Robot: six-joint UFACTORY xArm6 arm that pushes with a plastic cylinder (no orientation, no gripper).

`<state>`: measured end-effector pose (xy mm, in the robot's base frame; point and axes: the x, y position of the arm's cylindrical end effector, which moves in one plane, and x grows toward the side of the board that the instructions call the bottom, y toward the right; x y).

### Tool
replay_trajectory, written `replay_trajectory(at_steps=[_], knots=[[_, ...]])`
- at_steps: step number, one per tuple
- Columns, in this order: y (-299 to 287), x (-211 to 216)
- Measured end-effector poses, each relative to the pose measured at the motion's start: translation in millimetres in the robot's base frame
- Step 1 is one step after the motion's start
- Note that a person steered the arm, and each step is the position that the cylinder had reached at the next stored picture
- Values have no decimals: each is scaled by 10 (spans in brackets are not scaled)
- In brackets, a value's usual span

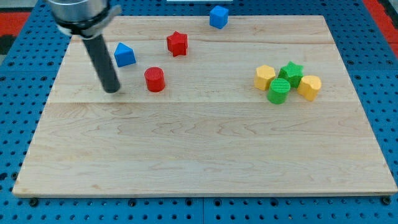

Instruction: Push the green blocks towards the bottom left

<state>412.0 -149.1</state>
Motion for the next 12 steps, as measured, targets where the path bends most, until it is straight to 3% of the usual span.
replay_trajectory(at_steps=[1,2,3,4,5,6,7,10,12], knots=[[789,-86],[890,3],[1100,575],[1878,152],[2205,-481],[2767,-827],[3884,-845],[3588,-17],[4016,-432]])
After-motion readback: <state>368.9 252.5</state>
